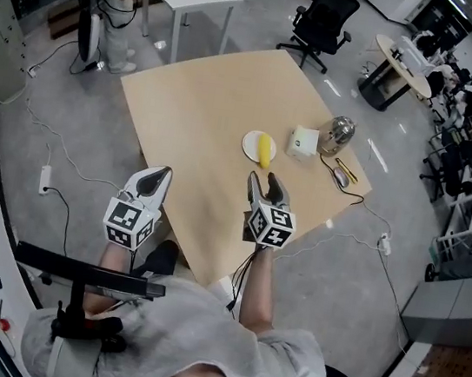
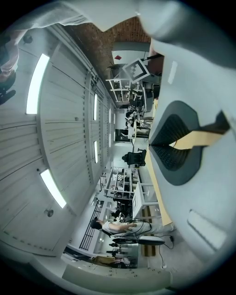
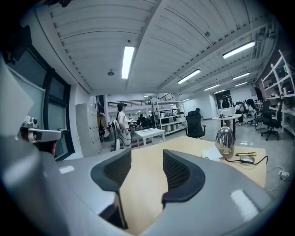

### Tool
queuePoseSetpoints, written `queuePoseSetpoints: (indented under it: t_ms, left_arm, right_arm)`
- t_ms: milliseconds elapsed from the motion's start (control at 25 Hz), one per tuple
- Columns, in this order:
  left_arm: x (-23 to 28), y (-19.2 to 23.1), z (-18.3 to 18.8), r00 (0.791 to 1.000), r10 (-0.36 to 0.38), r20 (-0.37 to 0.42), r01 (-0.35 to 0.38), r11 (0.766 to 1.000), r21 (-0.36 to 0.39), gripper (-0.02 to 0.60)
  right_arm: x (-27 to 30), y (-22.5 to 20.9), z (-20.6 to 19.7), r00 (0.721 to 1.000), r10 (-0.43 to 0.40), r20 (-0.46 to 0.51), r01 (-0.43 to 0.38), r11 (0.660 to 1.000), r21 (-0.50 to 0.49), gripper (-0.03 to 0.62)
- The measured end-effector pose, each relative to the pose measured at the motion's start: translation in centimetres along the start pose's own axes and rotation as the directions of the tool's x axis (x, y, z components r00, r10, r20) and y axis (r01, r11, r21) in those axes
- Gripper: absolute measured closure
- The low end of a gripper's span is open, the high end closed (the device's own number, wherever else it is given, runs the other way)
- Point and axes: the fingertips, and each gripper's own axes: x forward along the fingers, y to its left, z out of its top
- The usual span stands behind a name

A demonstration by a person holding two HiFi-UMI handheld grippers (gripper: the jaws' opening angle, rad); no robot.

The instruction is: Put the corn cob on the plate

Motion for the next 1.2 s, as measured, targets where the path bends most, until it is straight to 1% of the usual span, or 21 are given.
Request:
queuePoseSetpoints:
  t_ms: [280, 440, 600, 840, 1200]
  left_arm:
    - [-1.1, 0.2, 0.6, 1.000, 0.023, 0.020, -0.024, 1.000, 0.007, 0.561]
    - [-1.7, 0.1, 0.6, 0.999, 0.034, 0.024, -0.035, 0.999, 0.011, 0.561]
    - [-2.3, 0.3, 0.4, 0.999, 0.048, 0.024, -0.048, 0.999, 0.012, 0.561]
    - [-3.2, -0.2, 0.7, 0.998, 0.057, 0.029, -0.058, 0.998, 0.024, 0.561]
    - [-4.4, -0.1, 0.6, 0.997, 0.070, 0.032, -0.071, 0.997, 0.034, 0.561]
  right_arm:
    - [-2.4, 2.1, 0.6, 0.999, 0.020, 0.030, -0.019, 0.999, -0.043, 0.385]
    - [-3.5, 3.1, 0.2, 0.998, 0.051, 0.036, -0.051, 0.999, -0.018, 0.402]
    - [-4.4, 4.0, 0.1, 0.996, 0.076, 0.039, -0.075, 0.997, -0.024, 0.419]
    - [-5.9, 4.9, 0.1, 0.995, 0.091, 0.050, -0.090, 0.996, -0.016, 0.430]
    - [-7.0, 6.0, -0.7, 0.993, 0.105, 0.053, -0.103, 0.994, -0.031, 0.487]
